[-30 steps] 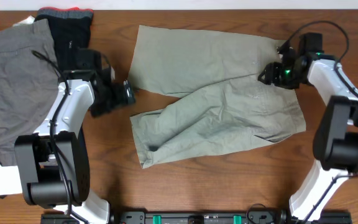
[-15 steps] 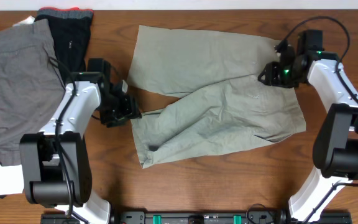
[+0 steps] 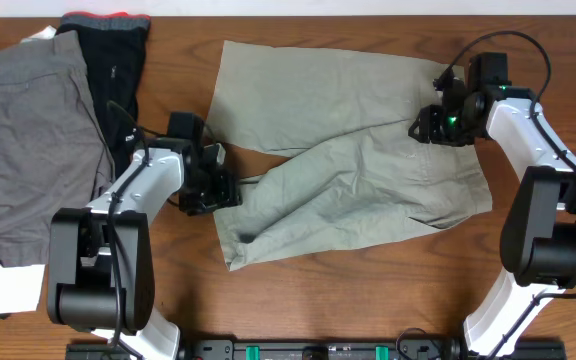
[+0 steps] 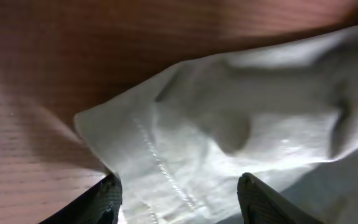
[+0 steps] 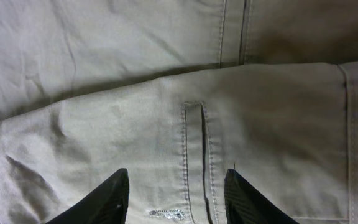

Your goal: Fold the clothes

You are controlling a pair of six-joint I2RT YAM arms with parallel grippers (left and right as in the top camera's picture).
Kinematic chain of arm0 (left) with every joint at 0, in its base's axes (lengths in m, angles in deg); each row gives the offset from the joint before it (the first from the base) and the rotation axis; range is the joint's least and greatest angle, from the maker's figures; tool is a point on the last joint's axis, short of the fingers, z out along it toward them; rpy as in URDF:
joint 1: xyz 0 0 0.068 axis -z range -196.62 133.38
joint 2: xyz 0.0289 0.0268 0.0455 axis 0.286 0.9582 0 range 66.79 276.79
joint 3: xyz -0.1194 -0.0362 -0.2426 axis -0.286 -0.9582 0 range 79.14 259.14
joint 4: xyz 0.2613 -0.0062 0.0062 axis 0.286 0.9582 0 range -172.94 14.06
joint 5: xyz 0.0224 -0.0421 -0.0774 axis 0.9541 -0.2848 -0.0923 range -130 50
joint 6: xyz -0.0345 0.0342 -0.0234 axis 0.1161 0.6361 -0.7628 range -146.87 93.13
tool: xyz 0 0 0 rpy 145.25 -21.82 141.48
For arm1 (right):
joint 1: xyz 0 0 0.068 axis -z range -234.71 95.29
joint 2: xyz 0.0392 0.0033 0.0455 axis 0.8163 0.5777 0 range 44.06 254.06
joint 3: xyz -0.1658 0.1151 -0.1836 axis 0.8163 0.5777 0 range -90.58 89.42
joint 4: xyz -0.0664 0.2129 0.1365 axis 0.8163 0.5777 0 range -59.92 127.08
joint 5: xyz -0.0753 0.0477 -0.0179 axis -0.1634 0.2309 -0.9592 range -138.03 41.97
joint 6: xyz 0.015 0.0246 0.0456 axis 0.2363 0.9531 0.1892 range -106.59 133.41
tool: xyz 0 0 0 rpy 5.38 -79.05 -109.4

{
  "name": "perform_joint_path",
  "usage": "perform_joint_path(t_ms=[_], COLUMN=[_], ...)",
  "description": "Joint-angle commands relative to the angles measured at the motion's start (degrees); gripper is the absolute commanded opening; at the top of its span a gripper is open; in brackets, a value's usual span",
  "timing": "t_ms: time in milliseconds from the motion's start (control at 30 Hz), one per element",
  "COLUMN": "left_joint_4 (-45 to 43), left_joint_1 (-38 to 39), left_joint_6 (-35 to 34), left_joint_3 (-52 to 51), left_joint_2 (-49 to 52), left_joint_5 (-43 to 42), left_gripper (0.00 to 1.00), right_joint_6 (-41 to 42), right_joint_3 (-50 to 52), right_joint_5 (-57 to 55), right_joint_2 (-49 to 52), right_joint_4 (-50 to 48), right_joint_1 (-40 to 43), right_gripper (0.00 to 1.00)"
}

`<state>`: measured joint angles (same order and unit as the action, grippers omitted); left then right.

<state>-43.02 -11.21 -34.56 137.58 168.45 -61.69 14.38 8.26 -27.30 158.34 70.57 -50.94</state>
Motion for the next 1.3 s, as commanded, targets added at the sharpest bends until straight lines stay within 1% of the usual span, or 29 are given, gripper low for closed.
perform_joint_path(t_ms=[0,133,367,467,600,733,867,1067,1167,1233,1267], left_joint_4=[-0.63,-0.85,-2.84,-3.58,-3.61,-4.26,-4.55,-5.16,-6.1,-6.62,-6.71], left_joint_1=[-0.13,-0.13,-0.13,-0.04,0.26,0.46,0.63,0.83,0.83,0.83,0.83], left_joint_6=[-0.07,-0.13,-2.51,-3.8,-3.8,-3.8,-4.0,-4.0,-4.0,-4.04,-4.07], left_joint_3=[-0.22,-0.22,-0.2,-0.22,-0.22,-0.22,-0.22,-0.22,-0.22,-0.22,-0.22], left_joint_2=[-0.94,-0.94,-0.94,-0.94,-0.94,-0.94,-0.94,-0.94,-0.94,-0.94,-0.94], left_joint_5=[1.92,4.09,4.22,4.2,4.2,4.2,4.22,4.2,4.22,4.9,5.22], left_gripper=[0.61,0.61,0.61,0.59,0.56,0.47,0.45,0.39,0.32,0.21,0.19], right_joint_6=[-0.85,-0.87,-0.85,-0.83,-0.83,-0.85,-0.83,-0.83,-0.83,-0.85,-0.85], right_joint_3=[0.35,0.35,0.35,0.35,0.35,0.35,0.35,0.35,0.35,0.35,0.35], right_joint_5=[-0.42,-0.42,-1.03,-1.03,-1.05,-1.05,-1.09,-1.29,-1.29,-1.29,-1.29], right_joint_2=[0.42,0.42,0.42,0.44,0.44,0.44,0.44,0.44,0.44,0.44,0.44], right_joint_4=[-0.37,-0.46,-0.44,-0.44,-0.68,-0.83,-0.83,-0.87,-0.87,-0.85,-0.85], right_joint_1=[-0.66,-0.66,-0.74,-0.74,-0.74,-0.74,-0.74,-0.74,-0.74,-0.74,-0.74], right_gripper=[0.49,0.5,0.51,0.51,0.51,0.51,0.51,0.51,0.51,0.51,0.51])
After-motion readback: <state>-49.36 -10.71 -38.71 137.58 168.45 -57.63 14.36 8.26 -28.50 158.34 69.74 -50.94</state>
